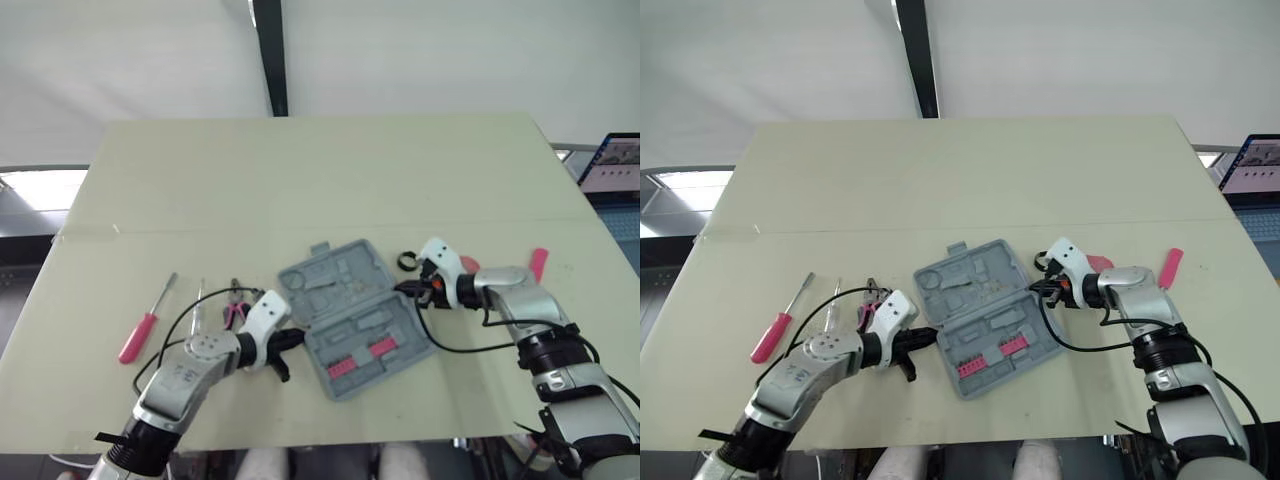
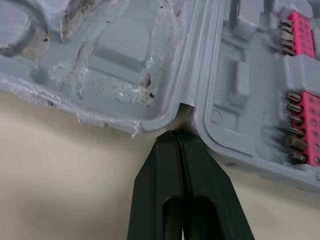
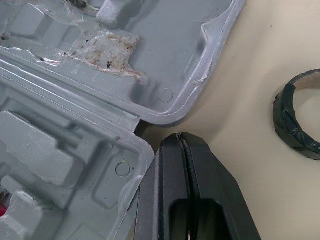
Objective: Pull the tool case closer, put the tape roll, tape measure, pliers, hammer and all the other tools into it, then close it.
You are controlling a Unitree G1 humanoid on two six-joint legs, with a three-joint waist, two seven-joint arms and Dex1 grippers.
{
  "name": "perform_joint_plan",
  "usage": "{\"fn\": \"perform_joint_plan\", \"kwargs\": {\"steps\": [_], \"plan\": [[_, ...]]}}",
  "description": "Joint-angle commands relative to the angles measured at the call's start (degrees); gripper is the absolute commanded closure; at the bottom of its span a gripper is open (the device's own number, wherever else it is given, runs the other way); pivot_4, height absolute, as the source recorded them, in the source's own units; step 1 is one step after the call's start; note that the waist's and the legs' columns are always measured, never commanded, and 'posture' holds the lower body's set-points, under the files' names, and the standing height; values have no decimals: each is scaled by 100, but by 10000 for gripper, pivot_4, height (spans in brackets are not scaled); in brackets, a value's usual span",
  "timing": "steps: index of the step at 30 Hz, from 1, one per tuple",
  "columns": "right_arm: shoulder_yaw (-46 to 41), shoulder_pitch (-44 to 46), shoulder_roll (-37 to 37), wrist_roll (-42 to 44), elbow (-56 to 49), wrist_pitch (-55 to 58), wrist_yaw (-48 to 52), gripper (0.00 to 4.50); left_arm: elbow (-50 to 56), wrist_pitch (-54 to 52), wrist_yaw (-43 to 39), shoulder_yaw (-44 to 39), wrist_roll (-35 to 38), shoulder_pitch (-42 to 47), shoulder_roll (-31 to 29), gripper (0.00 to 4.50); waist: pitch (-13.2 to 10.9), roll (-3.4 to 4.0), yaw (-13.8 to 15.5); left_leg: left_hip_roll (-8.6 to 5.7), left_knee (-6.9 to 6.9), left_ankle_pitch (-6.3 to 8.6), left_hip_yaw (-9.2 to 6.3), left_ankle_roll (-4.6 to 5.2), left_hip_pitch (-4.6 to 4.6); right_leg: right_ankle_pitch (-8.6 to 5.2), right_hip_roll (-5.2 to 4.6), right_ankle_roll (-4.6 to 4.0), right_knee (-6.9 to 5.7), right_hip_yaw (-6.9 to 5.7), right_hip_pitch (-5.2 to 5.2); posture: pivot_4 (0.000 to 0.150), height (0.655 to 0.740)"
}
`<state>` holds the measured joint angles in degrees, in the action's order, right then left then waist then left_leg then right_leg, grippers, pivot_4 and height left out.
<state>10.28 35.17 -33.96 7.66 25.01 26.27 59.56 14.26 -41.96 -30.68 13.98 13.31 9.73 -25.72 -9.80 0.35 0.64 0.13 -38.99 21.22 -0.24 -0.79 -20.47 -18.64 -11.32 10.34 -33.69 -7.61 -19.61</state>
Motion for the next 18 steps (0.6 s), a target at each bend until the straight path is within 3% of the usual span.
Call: {"fn": "perform_joint_plan", "kwargs": {"steps": [1,10,18], "plan": [[-18,21,18,18,-111,-90,132,44509,-12,143,18,11,-92,28,52,44845,0,0,-7,0,0,0,0,0,0,0,0,0,0,0,-1,1500,7400],[14,-113,-13,1,-200,-63,260,44509,-61,213,1,58,-172,41,62,44845,0,0,2,0,-1,0,0,0,1,0,0,0,-2,0,1,1500,7400],[-68,-777,-478,185,-1165,331,587,44509,135,63,-20,74,-146,-174,-30,44845,0,0,3,0,0,0,-1,0,2,0,0,0,-2,1,1,1500,7400]]}}
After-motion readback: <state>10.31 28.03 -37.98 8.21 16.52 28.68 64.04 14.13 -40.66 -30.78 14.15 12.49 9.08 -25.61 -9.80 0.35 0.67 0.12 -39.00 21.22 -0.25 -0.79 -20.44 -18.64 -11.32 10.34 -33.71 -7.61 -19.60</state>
